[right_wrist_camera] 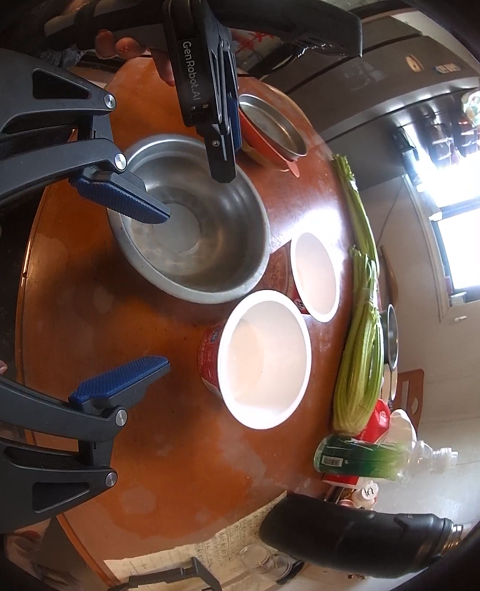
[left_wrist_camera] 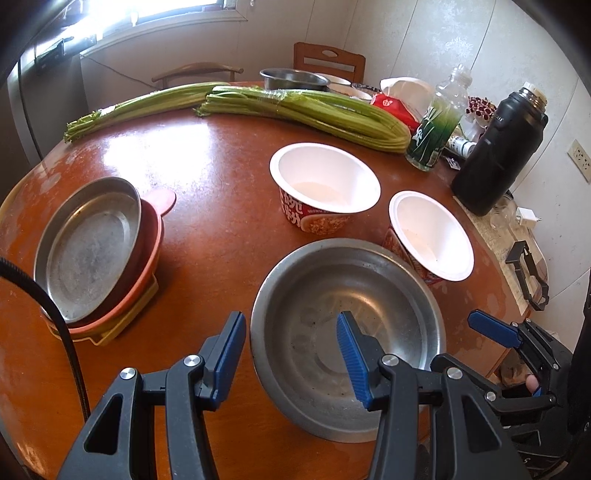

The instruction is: Organize plates and bowls

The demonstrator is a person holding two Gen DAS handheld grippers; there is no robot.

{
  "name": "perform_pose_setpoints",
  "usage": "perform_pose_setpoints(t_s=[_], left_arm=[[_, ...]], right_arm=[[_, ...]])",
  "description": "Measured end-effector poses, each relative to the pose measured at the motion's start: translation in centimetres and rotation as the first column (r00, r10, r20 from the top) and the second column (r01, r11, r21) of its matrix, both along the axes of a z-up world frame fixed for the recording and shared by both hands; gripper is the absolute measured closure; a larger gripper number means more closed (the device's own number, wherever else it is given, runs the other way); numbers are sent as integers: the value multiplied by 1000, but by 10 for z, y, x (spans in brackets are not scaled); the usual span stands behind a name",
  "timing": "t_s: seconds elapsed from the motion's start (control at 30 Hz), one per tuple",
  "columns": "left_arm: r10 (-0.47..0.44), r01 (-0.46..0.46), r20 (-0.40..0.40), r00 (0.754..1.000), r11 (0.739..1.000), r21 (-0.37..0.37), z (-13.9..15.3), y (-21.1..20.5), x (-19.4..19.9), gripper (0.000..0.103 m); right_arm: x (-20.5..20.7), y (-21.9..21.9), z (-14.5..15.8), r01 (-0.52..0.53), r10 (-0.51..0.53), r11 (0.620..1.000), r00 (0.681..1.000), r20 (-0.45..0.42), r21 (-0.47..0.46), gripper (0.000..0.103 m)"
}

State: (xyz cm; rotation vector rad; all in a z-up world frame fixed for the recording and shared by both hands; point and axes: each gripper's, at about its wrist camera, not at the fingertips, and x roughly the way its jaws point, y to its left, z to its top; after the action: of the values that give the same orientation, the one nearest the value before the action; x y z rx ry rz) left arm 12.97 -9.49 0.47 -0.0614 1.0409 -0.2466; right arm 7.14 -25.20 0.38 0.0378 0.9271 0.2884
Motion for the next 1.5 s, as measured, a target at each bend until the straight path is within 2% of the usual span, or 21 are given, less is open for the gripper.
perform_pose_setpoints(t_s=[0.33, 0.6, 0.7, 0.8, 1.13, 1.5], left_arm=[[-3, 2, -39, 999, 1000, -26, -19, 1, 12, 52], [-31, 30, -36, 999, 999, -27, -25, -8, 15, 52], [-43, 40, -34, 999, 997, -66, -26, -7, 15, 52], [-46, 44, -25, 999, 997, -68, -28, -6, 14, 52], [-41, 41, 8, 999, 994, -98, -13, 2, -1, 52], [27, -21, 57, 998, 995, -95, -1, 30, -25, 52]], right_arm=[[12, 13, -14, -31, 30, 999, 999, -21, -12, 27], [17, 25, -19, -73, 73, 996, 997, -5, -42, 39], [16, 30, -18, -89, 89, 995, 996, 8, -53, 41], [16, 33, -18, -89, 91, 993, 996, 16, -74, 41], [4, 38, -3, -95, 100, 992, 994, 51, -87, 41], [-14, 67, 11, -155, 162, 985, 983, 87, -75, 40]])
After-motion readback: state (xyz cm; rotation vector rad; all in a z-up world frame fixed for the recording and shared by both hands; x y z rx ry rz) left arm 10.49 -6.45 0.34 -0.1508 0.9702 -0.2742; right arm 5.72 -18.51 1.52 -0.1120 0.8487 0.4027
